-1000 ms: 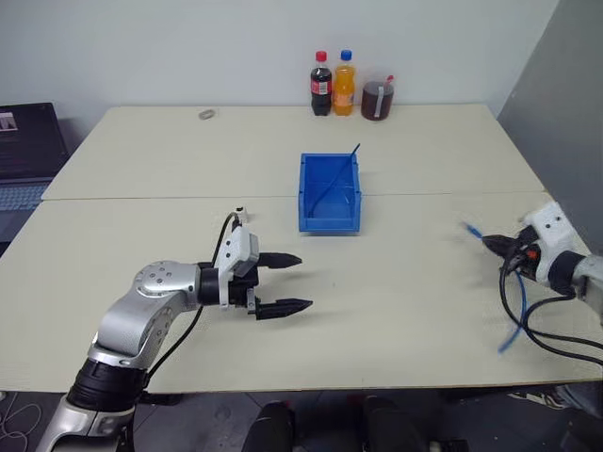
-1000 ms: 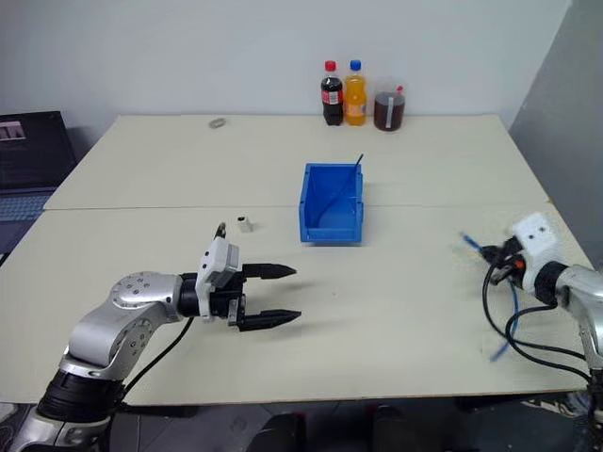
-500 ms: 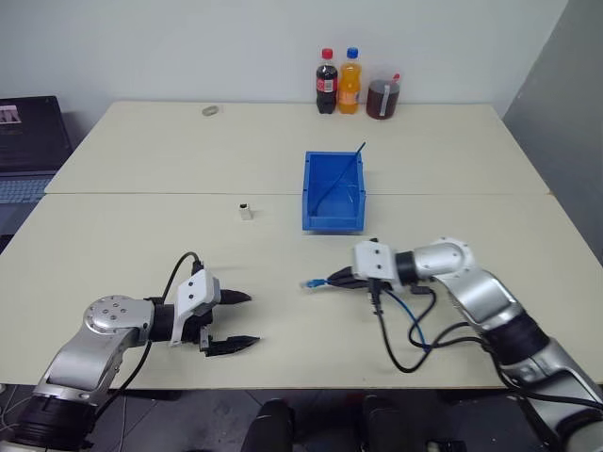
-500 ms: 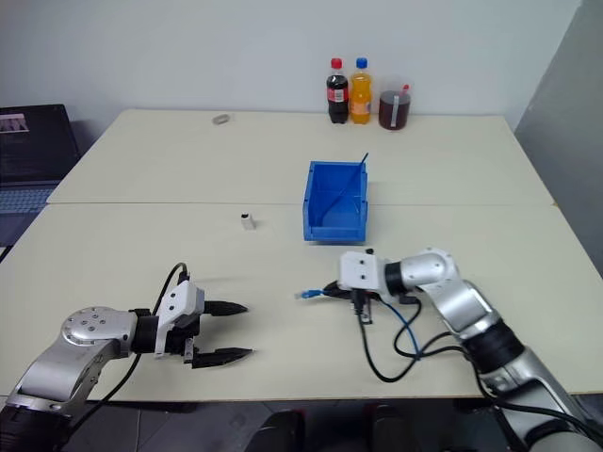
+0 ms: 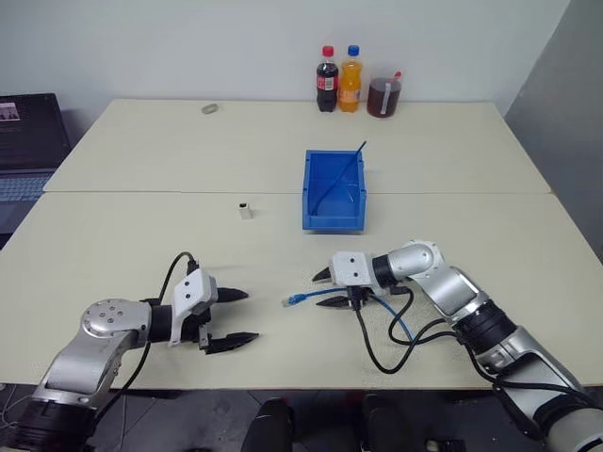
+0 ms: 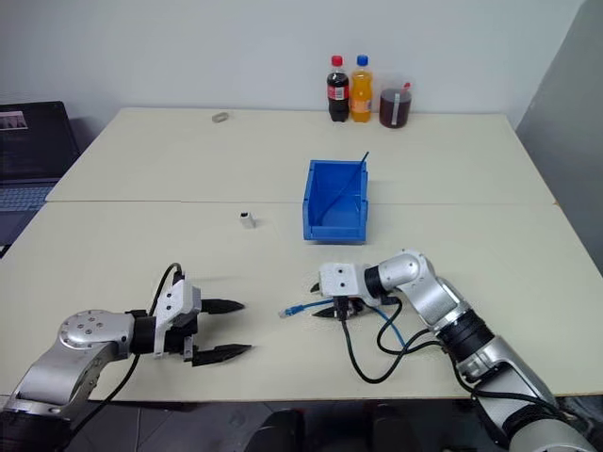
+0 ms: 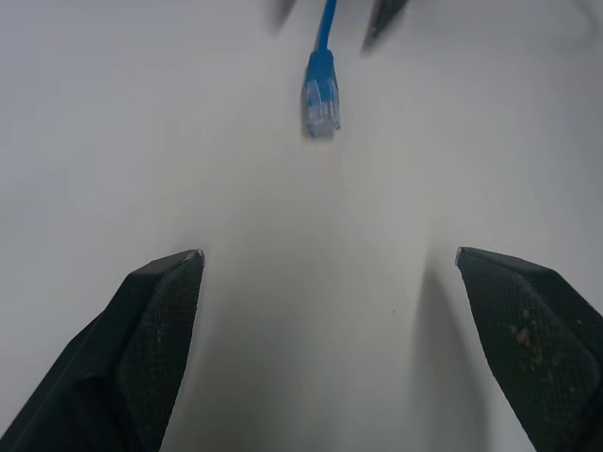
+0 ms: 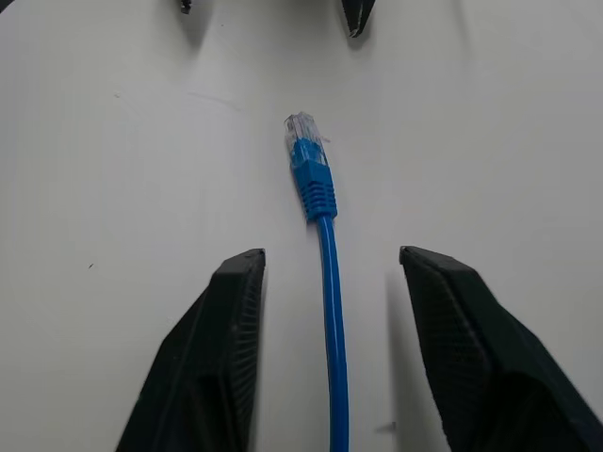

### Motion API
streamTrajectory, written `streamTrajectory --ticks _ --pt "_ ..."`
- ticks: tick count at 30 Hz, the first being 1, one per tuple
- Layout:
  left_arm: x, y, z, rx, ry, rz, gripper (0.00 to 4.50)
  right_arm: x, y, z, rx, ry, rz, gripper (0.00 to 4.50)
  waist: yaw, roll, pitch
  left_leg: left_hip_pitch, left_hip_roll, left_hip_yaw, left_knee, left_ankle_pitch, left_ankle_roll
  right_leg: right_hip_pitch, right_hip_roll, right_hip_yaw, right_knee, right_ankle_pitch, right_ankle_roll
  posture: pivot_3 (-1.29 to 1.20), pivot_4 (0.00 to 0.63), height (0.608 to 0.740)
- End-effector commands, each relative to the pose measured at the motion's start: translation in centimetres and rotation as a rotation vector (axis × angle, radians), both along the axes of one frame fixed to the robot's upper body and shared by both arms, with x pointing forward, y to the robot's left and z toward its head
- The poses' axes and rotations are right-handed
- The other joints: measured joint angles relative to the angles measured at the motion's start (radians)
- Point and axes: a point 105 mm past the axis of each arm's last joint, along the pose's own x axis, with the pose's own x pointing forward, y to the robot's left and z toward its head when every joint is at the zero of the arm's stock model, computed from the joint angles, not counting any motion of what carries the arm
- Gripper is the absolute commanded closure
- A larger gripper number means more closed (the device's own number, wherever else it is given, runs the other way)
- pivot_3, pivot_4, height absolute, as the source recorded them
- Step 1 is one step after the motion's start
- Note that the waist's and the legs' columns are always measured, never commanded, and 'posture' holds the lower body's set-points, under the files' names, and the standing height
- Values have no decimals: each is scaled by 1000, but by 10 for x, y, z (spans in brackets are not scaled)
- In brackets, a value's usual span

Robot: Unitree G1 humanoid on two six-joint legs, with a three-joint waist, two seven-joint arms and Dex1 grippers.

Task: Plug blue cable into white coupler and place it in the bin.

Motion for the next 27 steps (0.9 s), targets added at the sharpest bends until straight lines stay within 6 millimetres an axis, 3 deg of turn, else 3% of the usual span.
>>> streamTrajectory --ticks 1,3,7,16,19,27 --pt "12 -6 8 -2 -37 21 0 -16 -6 32 110 56 -32 1083 -2 0 0 0 0 0 0 0 0 0 0 0 0 0 0 0 150 740" --pt "14 -9 7 -5 -33 17 0 -20 -11 36 130 87 -66 557 -7 0 0 0 0 0 0 0 0 0 0 0 0 0 0 0 150 740" --pt "13 -23 2 -10 -3 -36 0 -27 -25 36 155 114 -169 557 -9 0 0 1 0 0 0 0 0 0 0 1 1 0 0 0 150 740" --pt "20 -38 -17 40 -19 -54 0 -37 -29 41 210 118 -274 557 -5 0 0 1 0 0 1 0 0 1 0 1 2 0 0 0 150 740" --pt "20 -46 -20 36 -19 -69 405 -39 -31 41 215 119 -293 529 -2 0 -1 1 -1 0 1 0 0 1 0 1 2 0 1 0 150 740" --pt "9 -55 -32 29 12 -90 2192 -37 -32 41 220 97 -326 529 -4 0 -2 2 -2 0 1 0 0 2 -1 1 1 1 1 0 150 740"
